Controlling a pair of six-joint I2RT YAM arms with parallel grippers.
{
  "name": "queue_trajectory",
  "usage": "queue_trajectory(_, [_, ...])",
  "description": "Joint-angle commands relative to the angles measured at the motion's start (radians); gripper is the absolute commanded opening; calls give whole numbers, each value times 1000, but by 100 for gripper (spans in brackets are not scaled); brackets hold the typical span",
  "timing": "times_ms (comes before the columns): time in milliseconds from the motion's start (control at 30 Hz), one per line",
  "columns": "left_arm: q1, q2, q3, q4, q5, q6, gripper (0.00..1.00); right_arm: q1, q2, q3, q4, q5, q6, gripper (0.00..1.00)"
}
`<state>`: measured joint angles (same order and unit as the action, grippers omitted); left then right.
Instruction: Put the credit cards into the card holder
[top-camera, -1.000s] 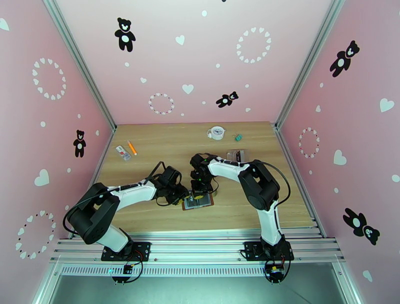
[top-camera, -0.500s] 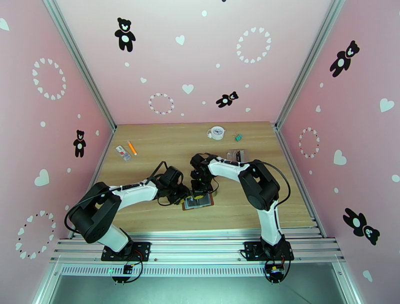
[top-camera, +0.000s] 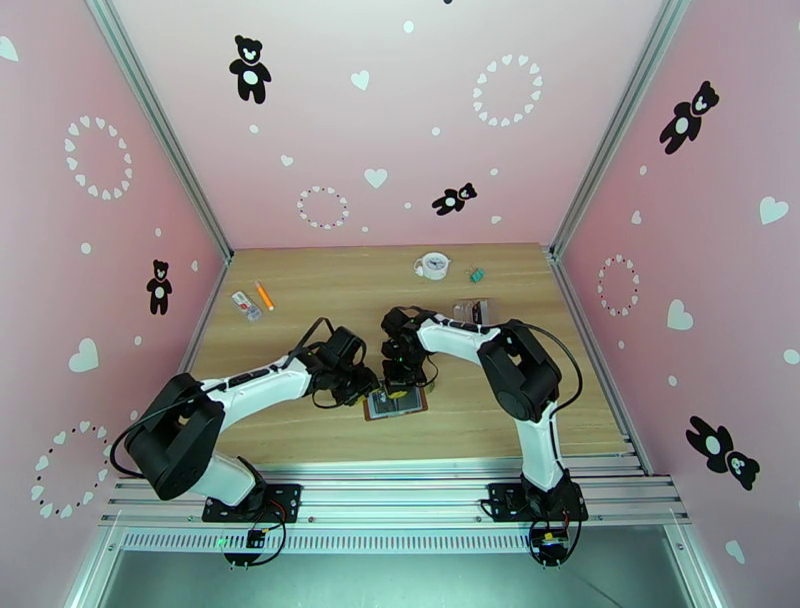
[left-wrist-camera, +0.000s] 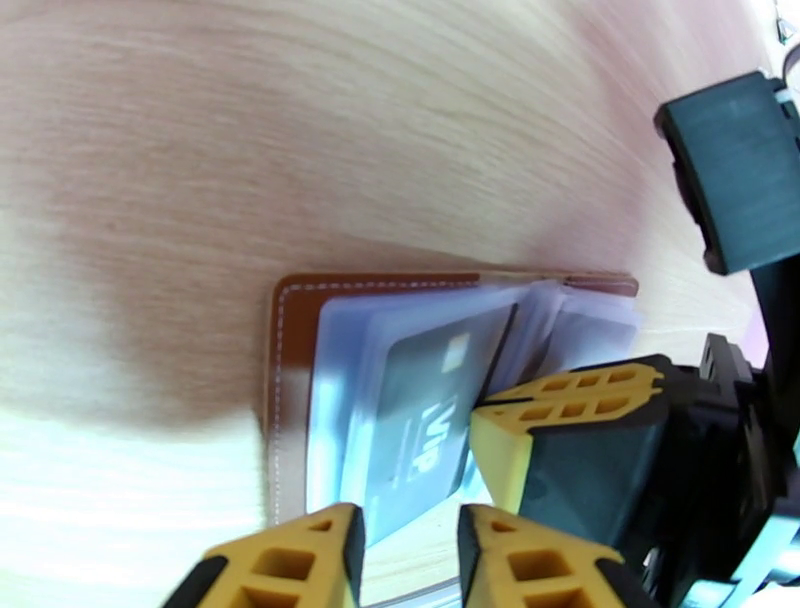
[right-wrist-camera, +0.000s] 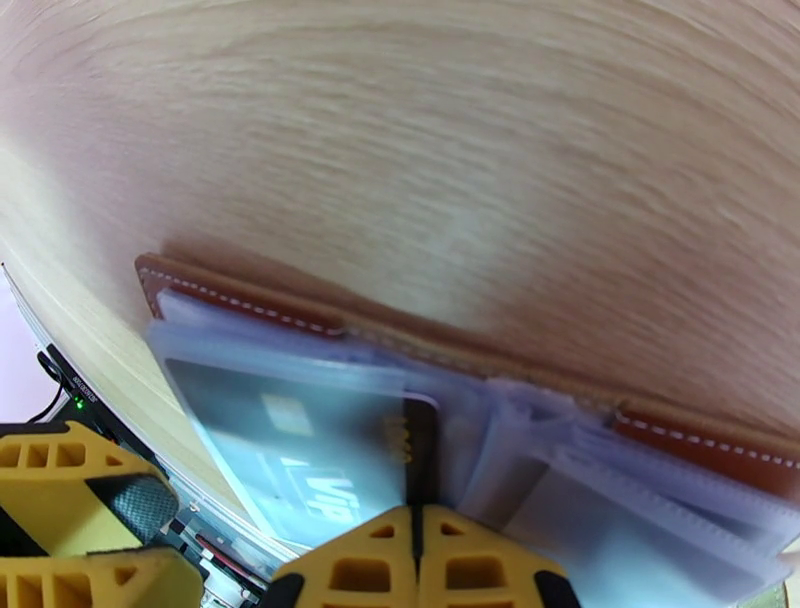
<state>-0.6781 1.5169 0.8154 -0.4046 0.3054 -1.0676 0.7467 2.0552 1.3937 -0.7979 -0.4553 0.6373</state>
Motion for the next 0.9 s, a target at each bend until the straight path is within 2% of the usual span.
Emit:
queue_trajectory(0, [-10,26,7,15,0,17,31,3,14,-42,-49,56,9,2])
queue_trajectory(600, [-25,82,-23,82,23,6,31,3,8,-42,-52,60,12,3])
queue_trajectory(867, [-35,51,-7,17,-7,14,31,3,8,-38,-53,63,12,2])
